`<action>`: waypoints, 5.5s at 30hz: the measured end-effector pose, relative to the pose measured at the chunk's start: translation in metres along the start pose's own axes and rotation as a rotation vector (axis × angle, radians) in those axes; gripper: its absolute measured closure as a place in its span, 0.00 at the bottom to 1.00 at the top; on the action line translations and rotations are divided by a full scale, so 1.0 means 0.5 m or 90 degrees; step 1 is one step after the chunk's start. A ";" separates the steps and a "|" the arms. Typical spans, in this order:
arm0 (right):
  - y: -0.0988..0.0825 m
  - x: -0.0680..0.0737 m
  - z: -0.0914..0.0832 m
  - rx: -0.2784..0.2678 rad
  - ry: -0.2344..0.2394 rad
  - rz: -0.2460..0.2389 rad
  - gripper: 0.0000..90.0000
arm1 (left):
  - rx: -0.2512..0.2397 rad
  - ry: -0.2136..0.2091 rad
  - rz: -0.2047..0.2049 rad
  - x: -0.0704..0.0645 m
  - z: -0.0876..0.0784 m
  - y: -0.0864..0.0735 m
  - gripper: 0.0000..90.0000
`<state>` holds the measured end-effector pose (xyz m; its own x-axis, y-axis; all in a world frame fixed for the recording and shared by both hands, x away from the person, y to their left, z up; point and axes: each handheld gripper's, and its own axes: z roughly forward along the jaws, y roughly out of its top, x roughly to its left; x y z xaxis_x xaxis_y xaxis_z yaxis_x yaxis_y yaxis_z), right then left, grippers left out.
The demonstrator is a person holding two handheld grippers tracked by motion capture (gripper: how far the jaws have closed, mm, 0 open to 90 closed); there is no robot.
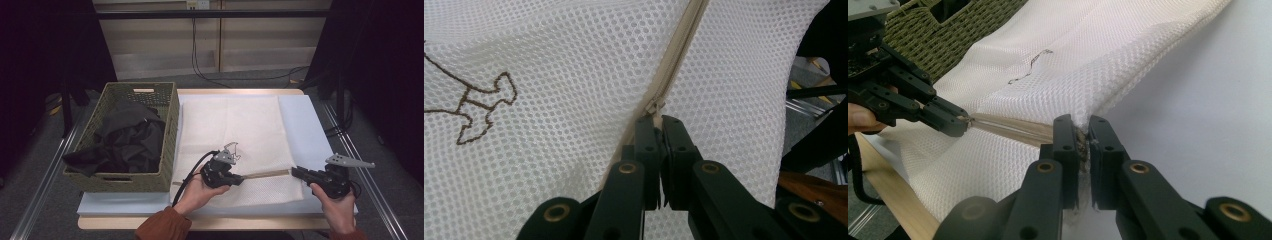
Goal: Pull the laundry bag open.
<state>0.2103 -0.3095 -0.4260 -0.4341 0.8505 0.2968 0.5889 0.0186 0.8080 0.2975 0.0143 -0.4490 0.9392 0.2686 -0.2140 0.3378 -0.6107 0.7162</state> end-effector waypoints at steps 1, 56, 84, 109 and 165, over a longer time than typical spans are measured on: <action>0.000 0.000 0.000 0.001 0.001 0.000 0.94 | 0.003 -0.001 -0.001 0.002 -0.002 0.000 0.97; -0.014 -0.011 -0.005 0.001 -0.008 0.007 0.94 | -0.037 0.045 -0.003 0.027 -0.138 -0.089 0.97; -0.023 -0.017 -0.023 -0.004 -0.027 0.017 0.94 | -0.005 0.068 -0.017 0.014 -0.145 -0.112 0.97; -0.042 -0.012 -0.045 -0.001 -0.023 0.019 0.94 | 0.004 0.072 -0.029 -0.006 -0.164 -0.142 0.97; -0.056 -0.013 -0.043 0.013 -0.031 0.021 0.94 | -0.013 0.135 -0.057 -0.007 -0.254 -0.218 0.97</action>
<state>0.1821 -0.3268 -0.4398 -0.3808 0.8752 0.2983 0.6168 0.0001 0.7872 0.2497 0.1743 -0.4418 0.8706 0.4735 -0.1340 0.4158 -0.5623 0.7148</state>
